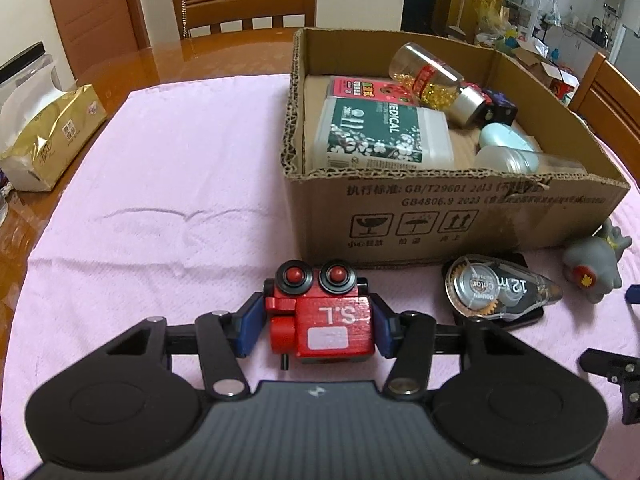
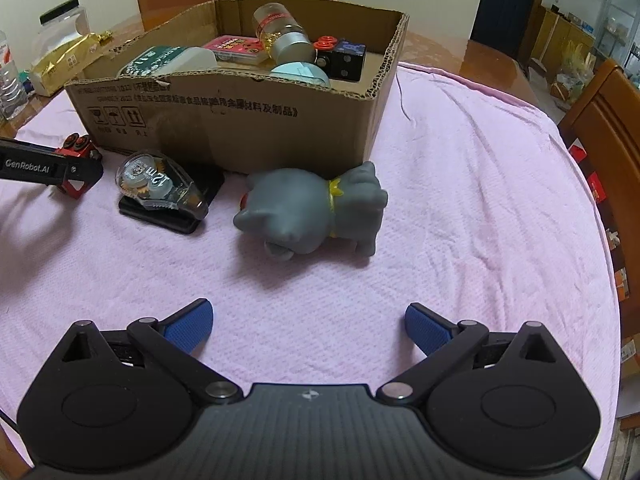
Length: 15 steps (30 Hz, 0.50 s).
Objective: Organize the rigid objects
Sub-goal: 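Move the left tool to the red S.L robot toy while the right tool approaches the grey cat figure, then close the left gripper on the red toy while the right gripper grasps the grey cat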
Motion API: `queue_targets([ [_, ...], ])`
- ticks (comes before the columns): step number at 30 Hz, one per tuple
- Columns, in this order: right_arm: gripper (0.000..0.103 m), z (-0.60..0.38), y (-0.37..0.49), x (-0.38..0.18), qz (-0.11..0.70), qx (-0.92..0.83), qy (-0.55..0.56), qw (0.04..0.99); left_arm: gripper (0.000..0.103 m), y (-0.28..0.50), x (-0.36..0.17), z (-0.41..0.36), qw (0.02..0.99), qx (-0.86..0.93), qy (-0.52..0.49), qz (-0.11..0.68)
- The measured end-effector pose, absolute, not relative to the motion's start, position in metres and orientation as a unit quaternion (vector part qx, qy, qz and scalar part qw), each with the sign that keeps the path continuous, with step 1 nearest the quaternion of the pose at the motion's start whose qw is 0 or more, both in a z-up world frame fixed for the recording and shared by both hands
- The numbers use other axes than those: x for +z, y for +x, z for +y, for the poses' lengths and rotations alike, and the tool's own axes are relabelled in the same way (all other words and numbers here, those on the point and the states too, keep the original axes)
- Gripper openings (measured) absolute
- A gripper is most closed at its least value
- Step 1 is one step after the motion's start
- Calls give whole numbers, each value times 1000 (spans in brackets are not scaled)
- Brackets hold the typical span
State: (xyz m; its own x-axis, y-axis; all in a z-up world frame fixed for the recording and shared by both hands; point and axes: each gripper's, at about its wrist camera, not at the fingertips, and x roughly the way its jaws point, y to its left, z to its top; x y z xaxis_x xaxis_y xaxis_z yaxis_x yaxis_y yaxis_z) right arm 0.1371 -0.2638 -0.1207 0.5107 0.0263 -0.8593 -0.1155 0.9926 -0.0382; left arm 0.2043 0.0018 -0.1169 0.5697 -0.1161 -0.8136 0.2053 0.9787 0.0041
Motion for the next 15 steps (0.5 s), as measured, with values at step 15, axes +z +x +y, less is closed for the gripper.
queue_targets([
  [15,83,-258,182,-115,467,69,-83,878,54,205,-117,1,886,-93,50,452],
])
